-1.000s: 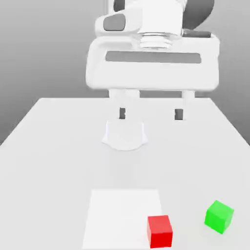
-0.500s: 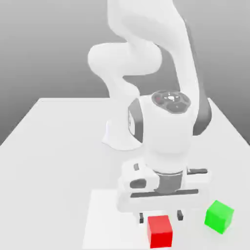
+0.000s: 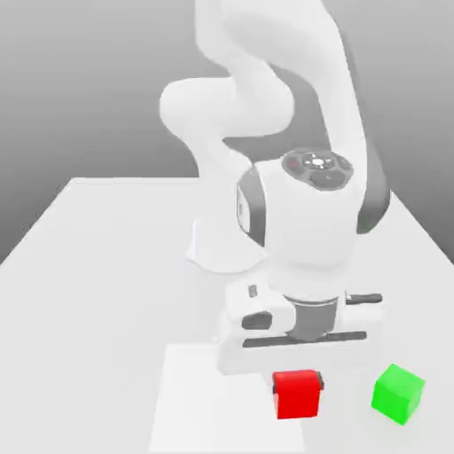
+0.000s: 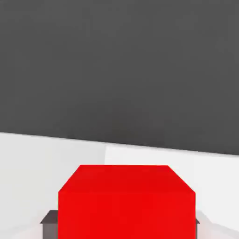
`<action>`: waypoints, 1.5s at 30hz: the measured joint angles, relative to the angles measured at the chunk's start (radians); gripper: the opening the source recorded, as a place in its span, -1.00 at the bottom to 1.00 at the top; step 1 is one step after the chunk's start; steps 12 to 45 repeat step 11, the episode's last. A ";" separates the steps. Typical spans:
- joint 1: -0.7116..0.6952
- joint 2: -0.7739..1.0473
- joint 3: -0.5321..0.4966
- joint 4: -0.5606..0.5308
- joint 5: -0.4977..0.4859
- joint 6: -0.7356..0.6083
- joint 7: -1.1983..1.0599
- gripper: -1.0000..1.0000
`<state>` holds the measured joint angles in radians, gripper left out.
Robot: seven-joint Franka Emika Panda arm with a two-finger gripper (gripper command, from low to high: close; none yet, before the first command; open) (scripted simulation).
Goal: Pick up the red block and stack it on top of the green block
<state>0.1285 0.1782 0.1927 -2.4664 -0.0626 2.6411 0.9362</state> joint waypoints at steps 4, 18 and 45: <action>0.096 -0.012 0.081 0.005 -0.024 -0.021 0.046 -1.00; 0.141 0.109 0.045 0.013 -0.104 0.087 0.107 1.00; 0.141 0.109 0.045 0.013 -0.104 0.087 0.107 1.00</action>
